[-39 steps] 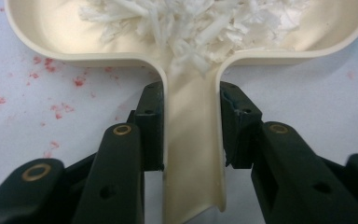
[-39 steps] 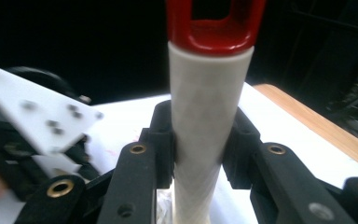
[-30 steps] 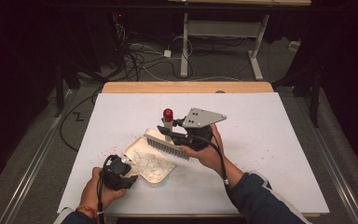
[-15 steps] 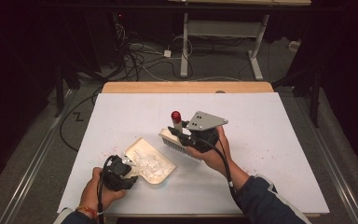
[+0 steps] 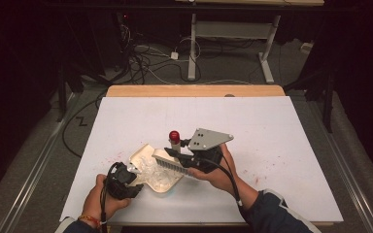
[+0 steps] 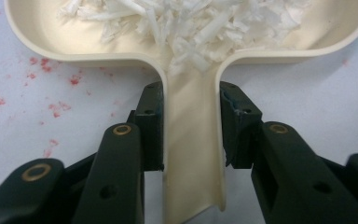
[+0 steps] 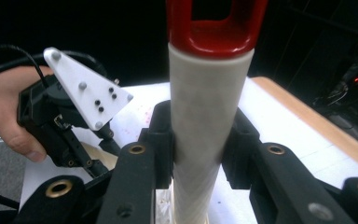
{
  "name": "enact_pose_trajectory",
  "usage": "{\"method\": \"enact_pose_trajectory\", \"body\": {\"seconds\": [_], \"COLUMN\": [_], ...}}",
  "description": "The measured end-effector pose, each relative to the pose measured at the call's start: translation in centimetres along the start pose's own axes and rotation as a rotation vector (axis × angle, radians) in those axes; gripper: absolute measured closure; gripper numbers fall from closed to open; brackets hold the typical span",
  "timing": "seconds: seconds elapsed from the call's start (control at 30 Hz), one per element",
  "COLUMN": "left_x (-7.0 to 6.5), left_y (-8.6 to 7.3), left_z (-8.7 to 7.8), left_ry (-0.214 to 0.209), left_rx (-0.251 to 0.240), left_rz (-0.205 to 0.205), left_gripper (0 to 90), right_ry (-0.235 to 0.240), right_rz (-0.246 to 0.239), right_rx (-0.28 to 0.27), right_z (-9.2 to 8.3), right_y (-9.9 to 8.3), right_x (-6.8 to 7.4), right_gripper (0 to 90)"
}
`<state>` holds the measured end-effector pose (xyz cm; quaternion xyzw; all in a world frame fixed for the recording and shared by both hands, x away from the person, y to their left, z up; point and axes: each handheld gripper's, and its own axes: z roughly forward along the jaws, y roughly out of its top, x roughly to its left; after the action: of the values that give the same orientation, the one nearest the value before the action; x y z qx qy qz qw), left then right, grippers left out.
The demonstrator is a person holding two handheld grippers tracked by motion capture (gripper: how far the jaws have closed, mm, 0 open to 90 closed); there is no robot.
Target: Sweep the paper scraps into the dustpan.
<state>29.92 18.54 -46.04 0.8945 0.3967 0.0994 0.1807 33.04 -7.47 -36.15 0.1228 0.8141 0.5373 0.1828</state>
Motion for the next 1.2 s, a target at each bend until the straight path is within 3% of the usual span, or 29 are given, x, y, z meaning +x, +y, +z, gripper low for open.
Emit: {"method": "enact_pose_trajectory", "body": {"seconds": [0.2, 0.5, 0.67, 1.0, 1.2], "left_x": [0.3, 0.3, 0.1, -0.3, -0.4], "left_y": [-0.2, -0.2, -0.1, -0.1, -0.1], "left_z": [-0.2, -0.1, 0.0, 0.0, -0.1], "left_ry": [-0.005, -0.011, 0.004, 0.018, 0.018], "left_rx": [0.002, 0.009, 0.013, 0.013, 0.010], "left_rz": [0.000, -0.010, -0.008, -0.007, -0.012], "left_gripper": [63.0, 63.1, 63.0, 62.9, 62.8], "right_ry": [-0.015, -0.047, -0.022, 0.042, 0.018], "right_rz": [0.028, 0.076, 0.079, 0.049, 0.039], "right_rx": [-0.022, 0.017, 0.063, 0.021, 0.009], "right_z": [-2.4, -4.6, -4.6, -3.9, -4.1], "right_y": [0.0, -2.1, -3.1, -2.1, -1.9], "right_x": [-1.2, -2.5, -1.9, 0.7, 0.8], "right_gripper": [69.8, 69.9, 69.8, 69.8, 69.8]}}
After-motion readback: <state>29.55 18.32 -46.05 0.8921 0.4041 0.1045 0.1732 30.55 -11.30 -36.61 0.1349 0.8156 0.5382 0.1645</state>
